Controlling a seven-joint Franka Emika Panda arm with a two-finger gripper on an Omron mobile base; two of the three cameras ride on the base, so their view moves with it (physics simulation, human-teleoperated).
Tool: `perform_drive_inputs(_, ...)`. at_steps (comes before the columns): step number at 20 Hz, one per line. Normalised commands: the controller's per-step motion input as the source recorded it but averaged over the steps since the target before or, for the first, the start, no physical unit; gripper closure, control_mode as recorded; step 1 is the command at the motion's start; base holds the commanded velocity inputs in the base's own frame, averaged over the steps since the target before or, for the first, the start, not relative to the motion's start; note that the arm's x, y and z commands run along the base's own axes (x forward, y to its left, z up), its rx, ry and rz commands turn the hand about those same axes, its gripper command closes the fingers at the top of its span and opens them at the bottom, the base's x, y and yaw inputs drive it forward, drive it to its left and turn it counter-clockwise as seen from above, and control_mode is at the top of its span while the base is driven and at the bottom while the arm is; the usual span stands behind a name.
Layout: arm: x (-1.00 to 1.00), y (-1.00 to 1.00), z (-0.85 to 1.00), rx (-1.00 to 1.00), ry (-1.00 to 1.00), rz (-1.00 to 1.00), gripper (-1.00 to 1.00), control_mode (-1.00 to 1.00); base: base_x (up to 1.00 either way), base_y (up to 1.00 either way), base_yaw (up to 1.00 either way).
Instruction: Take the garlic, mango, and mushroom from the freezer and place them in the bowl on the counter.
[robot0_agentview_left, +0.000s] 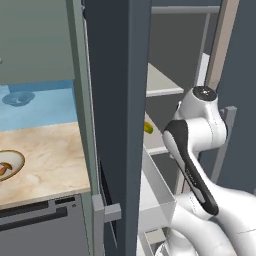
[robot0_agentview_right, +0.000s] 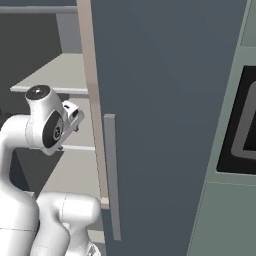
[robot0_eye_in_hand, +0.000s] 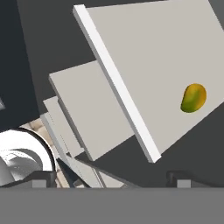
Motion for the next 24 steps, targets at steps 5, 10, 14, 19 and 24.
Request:
perform_drive_inputs(5, 0.22, 0.01, -0.17, -0.03, 0.02, 0.0, -1.0, -1.0, 0.0, 0.0, 0.0)
perform_drive_inputs(10, 0.36, 0.0, -0.14, 0.0, 0.03, 0.0, -1.0, -1.0, 0.0, 0.0, 0.0)
perform_drive_inputs(14, 0.18, 0.03, -0.06, -0.01, 0.0, 0.0, -1.0, -1.0, 0.0, 0.0, 0.0)
perform_drive_inputs(19, 0.21, 0.11, -0.05, -0.04, 0.0, -0.01, -1.0, -1.0, 0.0, 0.0, 0.0)
perform_drive_inputs(24, 0.21, 0.07, -0.14, -0.03, 0.0, -0.02, -1.0, -1.0, 0.0, 0.0, 0.0)
